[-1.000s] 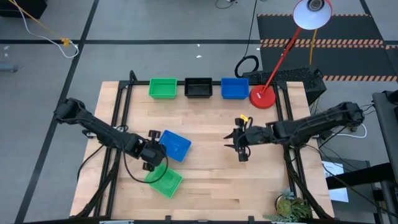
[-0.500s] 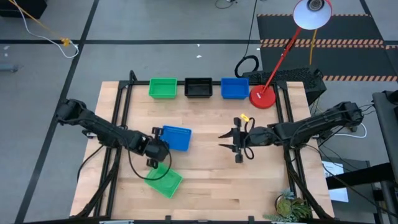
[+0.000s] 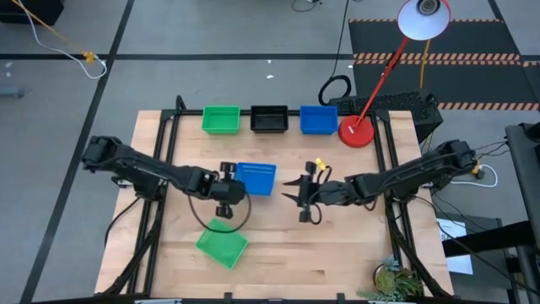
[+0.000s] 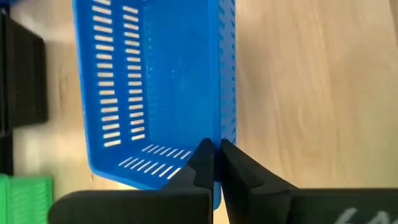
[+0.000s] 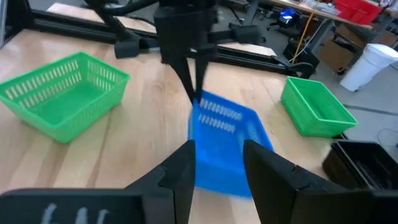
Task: Stack baskets by color
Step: Stack the bottom blue bin on the stacked blue bins
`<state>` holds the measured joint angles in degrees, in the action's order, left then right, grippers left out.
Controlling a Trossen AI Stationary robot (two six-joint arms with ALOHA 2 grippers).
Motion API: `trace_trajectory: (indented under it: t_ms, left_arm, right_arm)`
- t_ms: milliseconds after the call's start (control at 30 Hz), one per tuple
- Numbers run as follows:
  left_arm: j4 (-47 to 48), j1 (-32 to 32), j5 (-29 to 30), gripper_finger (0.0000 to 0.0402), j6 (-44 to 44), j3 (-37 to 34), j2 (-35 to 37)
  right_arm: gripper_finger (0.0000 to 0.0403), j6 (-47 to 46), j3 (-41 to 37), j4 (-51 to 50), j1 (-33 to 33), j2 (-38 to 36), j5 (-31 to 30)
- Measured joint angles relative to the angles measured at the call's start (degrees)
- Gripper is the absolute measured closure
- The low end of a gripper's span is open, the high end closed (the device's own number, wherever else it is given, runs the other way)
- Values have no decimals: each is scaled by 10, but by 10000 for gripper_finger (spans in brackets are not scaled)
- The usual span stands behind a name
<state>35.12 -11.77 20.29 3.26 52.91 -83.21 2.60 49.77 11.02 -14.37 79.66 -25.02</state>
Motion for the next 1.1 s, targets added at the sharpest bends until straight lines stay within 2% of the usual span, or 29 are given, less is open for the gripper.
trace_trajectory:
  t_ms: [200,400,500,600,800,933,1100]
  left_arm:
    - [12,11,22,380,29,54,-76]
    - [15,17,32,394,42,124,-136]
    - [30,17,41,386,47,151,-154]
    - [27,15,49,379,49,165,-161]
    - [32,15,50,394,52,168,-159]
    - [29,15,50,381,52,168,-159]
    - [28,15,50,387,51,168,-159]
  right_arm:
    - [273,2,25,8,5,63,28]
    - [273,-21,32,6,22,106,47]
    - [273,-34,32,5,35,121,63]
    - [273,-45,32,-10,48,133,85]
    - [273,-43,32,-39,59,135,86]
    - [275,-30,32,-40,59,135,86]
    - [315,-19,32,-44,60,135,85]
